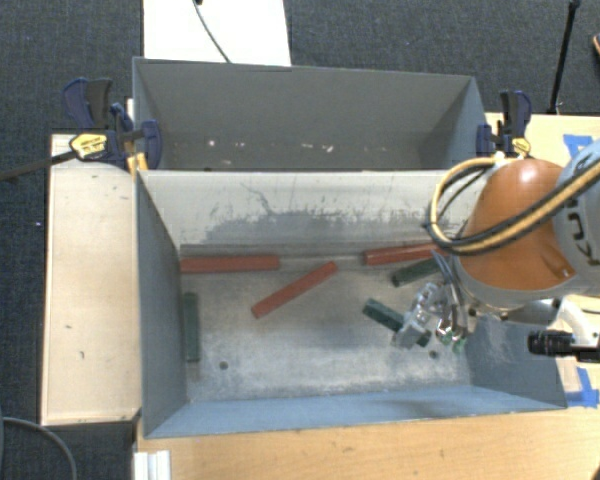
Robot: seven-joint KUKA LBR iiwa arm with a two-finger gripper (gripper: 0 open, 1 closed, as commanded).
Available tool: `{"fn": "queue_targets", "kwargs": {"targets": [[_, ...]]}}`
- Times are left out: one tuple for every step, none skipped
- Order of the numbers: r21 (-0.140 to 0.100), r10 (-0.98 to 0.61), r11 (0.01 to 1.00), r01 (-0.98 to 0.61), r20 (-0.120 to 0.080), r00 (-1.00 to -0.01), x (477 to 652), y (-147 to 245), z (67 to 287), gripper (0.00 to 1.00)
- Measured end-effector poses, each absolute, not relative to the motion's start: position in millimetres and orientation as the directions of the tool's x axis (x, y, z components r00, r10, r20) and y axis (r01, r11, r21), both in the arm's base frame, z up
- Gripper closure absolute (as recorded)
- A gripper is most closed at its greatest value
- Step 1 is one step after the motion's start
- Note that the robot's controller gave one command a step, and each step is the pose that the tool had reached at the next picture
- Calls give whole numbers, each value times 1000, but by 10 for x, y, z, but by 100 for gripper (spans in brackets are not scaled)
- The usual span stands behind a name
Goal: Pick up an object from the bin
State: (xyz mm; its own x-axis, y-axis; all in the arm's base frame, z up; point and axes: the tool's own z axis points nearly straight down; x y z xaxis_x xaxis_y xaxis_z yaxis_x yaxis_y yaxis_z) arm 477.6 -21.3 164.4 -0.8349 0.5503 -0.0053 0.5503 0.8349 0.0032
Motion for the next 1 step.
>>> {"fn": "queue_targets", "kwargs": {"targets": [[2, 543, 840, 543, -4, -840, 4788, -214, 1831, 100]]}}
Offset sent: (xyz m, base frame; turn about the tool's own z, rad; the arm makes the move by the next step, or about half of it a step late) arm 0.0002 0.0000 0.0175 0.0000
